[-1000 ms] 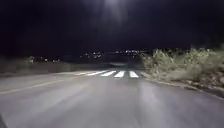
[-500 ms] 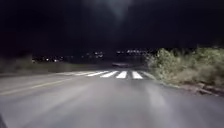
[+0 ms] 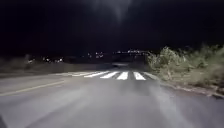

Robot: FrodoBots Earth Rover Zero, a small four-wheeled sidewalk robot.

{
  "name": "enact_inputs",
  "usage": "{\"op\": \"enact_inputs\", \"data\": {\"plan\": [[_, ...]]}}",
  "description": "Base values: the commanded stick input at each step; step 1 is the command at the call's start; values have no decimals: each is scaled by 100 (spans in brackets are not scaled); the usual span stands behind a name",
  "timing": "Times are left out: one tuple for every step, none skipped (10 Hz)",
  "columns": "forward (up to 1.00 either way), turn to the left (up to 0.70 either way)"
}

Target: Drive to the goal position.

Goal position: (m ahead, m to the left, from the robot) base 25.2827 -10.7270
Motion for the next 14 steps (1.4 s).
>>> {"op": "enact_inputs", "data": {"plan": [[70,0],[70,0],[70,0],[70,0],[70,0],[70,0],[70,0],[70,0],[70,0],[70,0],[70,0],[70,0],[70,0],[70,0]]}}
